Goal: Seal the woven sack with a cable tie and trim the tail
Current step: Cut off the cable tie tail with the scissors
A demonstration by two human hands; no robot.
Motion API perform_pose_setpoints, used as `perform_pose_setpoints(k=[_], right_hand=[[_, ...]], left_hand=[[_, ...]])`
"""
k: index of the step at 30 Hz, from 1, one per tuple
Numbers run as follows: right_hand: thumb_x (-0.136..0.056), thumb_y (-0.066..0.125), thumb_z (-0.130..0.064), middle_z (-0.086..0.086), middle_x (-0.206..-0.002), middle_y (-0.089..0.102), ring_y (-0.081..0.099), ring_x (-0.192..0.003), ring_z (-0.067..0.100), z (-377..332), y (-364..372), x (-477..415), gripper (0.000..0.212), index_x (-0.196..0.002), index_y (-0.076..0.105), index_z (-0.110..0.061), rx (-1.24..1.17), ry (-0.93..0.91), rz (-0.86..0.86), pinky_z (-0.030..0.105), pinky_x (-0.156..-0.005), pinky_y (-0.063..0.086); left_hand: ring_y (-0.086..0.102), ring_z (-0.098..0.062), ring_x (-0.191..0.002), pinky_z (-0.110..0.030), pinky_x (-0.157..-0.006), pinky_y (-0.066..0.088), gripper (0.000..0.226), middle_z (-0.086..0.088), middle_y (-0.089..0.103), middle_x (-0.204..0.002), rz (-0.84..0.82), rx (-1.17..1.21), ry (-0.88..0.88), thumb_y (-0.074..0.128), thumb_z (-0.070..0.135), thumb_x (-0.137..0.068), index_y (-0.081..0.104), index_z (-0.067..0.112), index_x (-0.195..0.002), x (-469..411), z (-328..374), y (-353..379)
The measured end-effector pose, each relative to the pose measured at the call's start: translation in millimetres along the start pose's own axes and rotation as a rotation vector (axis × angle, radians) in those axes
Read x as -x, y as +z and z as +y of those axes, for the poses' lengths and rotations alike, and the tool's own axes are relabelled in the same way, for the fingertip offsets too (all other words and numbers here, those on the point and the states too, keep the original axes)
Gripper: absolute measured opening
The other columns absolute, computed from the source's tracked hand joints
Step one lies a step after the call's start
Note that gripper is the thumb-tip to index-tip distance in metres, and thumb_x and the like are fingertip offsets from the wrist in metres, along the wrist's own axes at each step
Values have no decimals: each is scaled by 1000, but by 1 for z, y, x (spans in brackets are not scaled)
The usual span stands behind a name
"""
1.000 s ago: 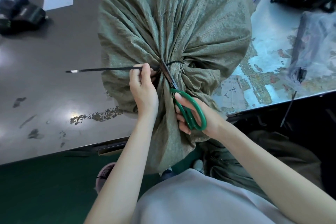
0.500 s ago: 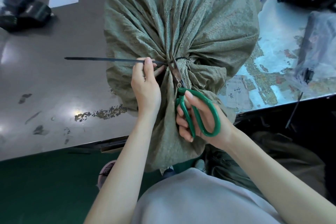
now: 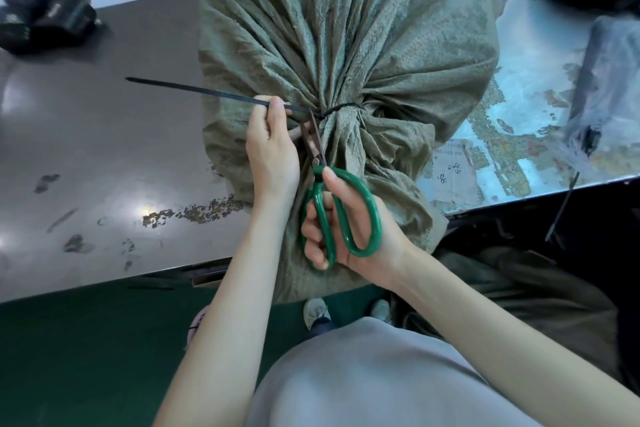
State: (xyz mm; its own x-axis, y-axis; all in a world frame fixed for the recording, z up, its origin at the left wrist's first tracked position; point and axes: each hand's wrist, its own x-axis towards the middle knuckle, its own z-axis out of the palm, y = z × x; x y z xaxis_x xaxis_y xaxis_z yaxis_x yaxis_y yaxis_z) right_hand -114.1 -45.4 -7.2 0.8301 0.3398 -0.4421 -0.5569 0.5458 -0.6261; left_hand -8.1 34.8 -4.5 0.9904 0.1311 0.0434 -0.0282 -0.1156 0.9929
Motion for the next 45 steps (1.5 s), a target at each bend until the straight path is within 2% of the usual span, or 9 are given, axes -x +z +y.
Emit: perform_pose_setpoints(k=[6,11,16,21,26,29,36,41,45], right_hand=[[-89,50,-55,9,-62,42,44,-48,24,-5,-2,-14,47,-75,49,-10,23,-69,38,29,-49,37],[-89,53,-47,6,-66,41,40,-55,17,-1,-10,-25,39,-76,49,-10,40,-187,50,28,-51,34],[-88,50,-42,5,-68,40,39,-58,12,3,-18,-35,33,-79,50,-11,39,-258,39,25,-52,31],[-91,46,-38,5,-67,36,31,-60,15,6,-24,-45,30,-83,48,-10,20,-298,8,31,-57,22],[-81,64,-52,6,-70,39,32,-60,18,7,-33,-47,47,-89,51,-8,-10,-280,-109,31,-62,26],[-74,69,-56,6,-69,36,30,-61,17,3,-34,-47,55,-90,50,-8,-17,-281,-158,31,-60,25],[-73,68,-61,4,-68,38,32,-60,17,2,-39,-50,59,-91,49,-8,67,-284,-132,31,-60,26],[-71,68,-65,2,-67,40,35,-60,13,1,-41,-50,61,-89,51,-9,134,-286,-105,27,-58,32],[-70,67,-67,1,-72,38,36,-63,10,1,-39,-47,66,-96,48,-10,226,-292,-98,24,-58,34]], left_hand=[[54,13,-78,-2,-71,41,22,4,55,-87,44,-13,34,36,15,-103,54,7,-95,8,-4,1],[56,2,-88,-19,-84,51,24,4,58,-96,54,53,51,33,16,-104,55,9,-95,14,-9,3],[53,16,-81,-2,-76,38,23,15,56,-88,95,-9,23,35,21,-104,55,13,-96,20,-10,5],[57,9,-89,-11,-87,43,28,18,58,-90,65,-14,42,36,24,-103,60,10,-103,20,-9,2],[64,-24,-108,-49,-98,48,25,22,65,-97,3,64,47,39,42,-97,63,42,-90,19,-15,-3],[64,-32,-109,-55,-97,47,23,8,65,-106,2,100,7,41,51,-91,62,46,-83,20,-14,-3],[67,-29,-103,-56,-95,49,23,-13,63,-105,-3,169,-25,42,48,-92,55,33,-80,26,-12,-2],[65,-29,-106,-54,-99,47,22,7,63,-95,40,129,-48,41,51,-89,58,40,-80,23,-16,-2],[64,-14,-101,-40,-98,51,25,2,63,-96,39,174,-64,39,30,-101,58,14,-99,26,-11,0]])
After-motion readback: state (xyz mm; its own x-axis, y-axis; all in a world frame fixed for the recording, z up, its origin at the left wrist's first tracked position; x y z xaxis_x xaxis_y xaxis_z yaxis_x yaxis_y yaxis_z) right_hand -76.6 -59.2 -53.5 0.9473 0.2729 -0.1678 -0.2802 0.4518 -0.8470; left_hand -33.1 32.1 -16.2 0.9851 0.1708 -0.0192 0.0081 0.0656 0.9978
